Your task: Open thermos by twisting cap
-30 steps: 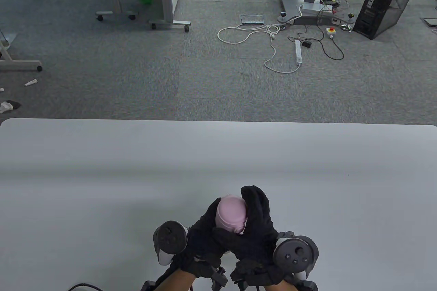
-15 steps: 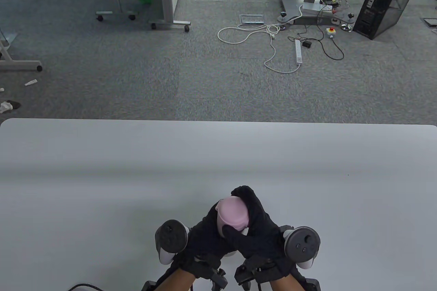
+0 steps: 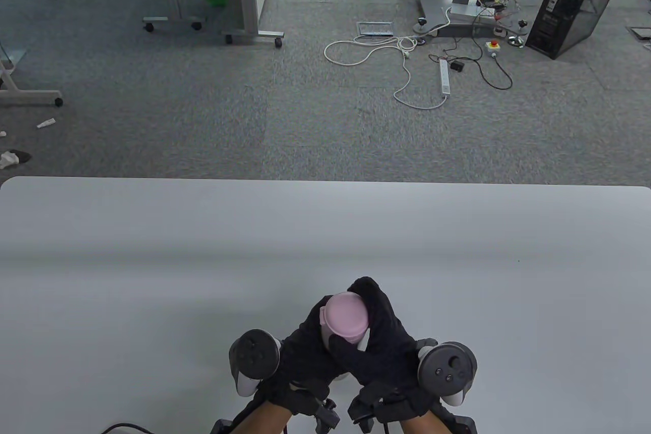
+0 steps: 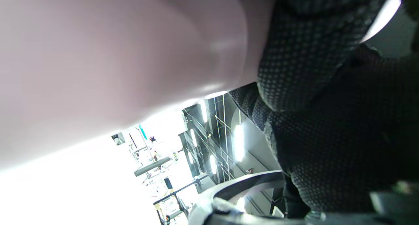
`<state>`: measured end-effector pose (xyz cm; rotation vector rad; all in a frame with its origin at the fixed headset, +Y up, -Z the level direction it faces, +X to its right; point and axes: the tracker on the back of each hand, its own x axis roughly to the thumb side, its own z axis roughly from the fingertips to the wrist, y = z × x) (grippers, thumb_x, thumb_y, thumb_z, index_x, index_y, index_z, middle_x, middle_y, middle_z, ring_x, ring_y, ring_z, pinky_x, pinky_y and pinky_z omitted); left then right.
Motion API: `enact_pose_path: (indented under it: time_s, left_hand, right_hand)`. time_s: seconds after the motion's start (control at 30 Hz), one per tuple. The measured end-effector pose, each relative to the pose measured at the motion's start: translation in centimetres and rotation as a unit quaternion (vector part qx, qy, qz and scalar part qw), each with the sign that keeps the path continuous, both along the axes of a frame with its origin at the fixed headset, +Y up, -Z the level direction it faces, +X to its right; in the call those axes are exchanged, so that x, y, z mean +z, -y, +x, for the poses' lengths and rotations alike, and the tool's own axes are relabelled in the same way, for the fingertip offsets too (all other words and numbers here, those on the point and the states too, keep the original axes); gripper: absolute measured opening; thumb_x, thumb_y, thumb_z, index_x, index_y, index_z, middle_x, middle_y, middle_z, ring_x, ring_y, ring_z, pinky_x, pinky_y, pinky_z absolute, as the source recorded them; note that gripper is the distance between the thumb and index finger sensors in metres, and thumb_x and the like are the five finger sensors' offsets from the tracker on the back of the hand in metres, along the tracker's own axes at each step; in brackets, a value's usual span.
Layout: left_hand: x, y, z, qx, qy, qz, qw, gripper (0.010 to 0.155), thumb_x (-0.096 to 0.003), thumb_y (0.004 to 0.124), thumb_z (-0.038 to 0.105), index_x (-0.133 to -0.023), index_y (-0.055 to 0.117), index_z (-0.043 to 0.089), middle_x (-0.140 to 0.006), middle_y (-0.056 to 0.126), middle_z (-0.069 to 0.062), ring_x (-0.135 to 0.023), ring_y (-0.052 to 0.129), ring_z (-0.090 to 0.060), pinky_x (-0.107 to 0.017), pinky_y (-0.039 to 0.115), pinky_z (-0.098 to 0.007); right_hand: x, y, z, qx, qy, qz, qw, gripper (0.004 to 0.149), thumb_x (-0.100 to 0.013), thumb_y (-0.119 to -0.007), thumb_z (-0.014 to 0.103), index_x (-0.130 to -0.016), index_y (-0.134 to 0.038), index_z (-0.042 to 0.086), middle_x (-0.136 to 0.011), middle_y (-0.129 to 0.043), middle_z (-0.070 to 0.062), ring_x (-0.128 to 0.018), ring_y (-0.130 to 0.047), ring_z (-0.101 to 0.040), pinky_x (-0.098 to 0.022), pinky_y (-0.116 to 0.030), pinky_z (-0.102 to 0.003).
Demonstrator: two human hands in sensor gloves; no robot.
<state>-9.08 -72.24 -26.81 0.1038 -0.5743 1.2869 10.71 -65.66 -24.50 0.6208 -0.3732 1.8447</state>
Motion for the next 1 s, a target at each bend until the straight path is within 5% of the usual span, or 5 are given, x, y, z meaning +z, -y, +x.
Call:
enact_pose_path:
  time_s: [0.23,0.37,0.7,0.87,1.0]
  left_hand:
    - [-0.1,0.0,-0.2,-0.007,-0.01,0.005,1.0,0.115,-0.0162,0.1,0.058,-0.107,0.045,0.014,-0.11,0.053,-0.02,-0.097,0.06,-0.05,-0.064,0.059,-0.067]
    - [0.0,0.0,-0.1,-0.015,-0.011,0.01,1.0,0.115,-0.0163,0.1,0.057,-0.107,0.045,0.014,-0.11,0.053,-0.02,-0.097,0.06,-0.05,-0.064,0.058,-0.067]
    - [0.0,0.1,-0.1,-0.011,-0.008,0.003,1.0,0.115,-0.016,0.101,0.057,-0.107,0.045,0.014,-0.111,0.052,-0.02,-0.098,0.06,-0.049,-0.064,0.058,-0.067]
    - [0.0,0.0,-0.1,-0.009,-0.01,0.002,1.0,0.115,-0.0162,0.1,0.057,-0.107,0.045,0.014,-0.11,0.052,-0.02,-0.097,0.06,-0.049,-0.064,0.058,-0.067]
    - [0.0,0.0,0.0,-0.017,-0.008,0.009,1.0,0.115,-0.016,0.1,0.057,-0.107,0.045,0.014,-0.11,0.052,-0.02,-0.097,0.06,-0.049,-0.064,0.058,-0.067]
  right_hand:
    - [0.6,-0.3,-0.1,0.039,0.053,0.017,0.998,0.105,-0.048,-0.096,0.056,-0.117,-0.031,0.012,-0.112,-0.04,-0.028,-0.095,-0.057,-0.053,-0.07,-0.048,-0.072]
    - [1.0,-0.5,-0.3,0.075,0.102,0.023,0.992,0.106,-0.046,-0.099,0.051,-0.116,-0.032,0.01,-0.107,-0.05,-0.024,-0.086,-0.069,-0.045,-0.07,-0.048,-0.072]
    - [-0.3,-0.1,0.4,0.016,-0.008,-0.027,0.999,0.095,-0.05,-0.099,0.043,-0.116,-0.039,0.01,-0.111,-0.052,-0.027,-0.092,-0.067,-0.054,-0.069,-0.049,-0.074]
    - [0.4,-0.4,-0.2,0.056,0.037,-0.004,0.998,0.103,-0.048,-0.097,0.053,-0.117,-0.033,0.011,-0.114,-0.037,-0.031,-0.096,-0.054,-0.056,-0.069,-0.046,-0.074]
    - [0.8,-0.5,-0.5,0.092,0.079,0.016,0.992,0.104,-0.045,-0.099,0.051,-0.116,-0.035,0.011,-0.11,-0.044,-0.026,-0.092,-0.06,-0.051,-0.07,-0.048,-0.072]
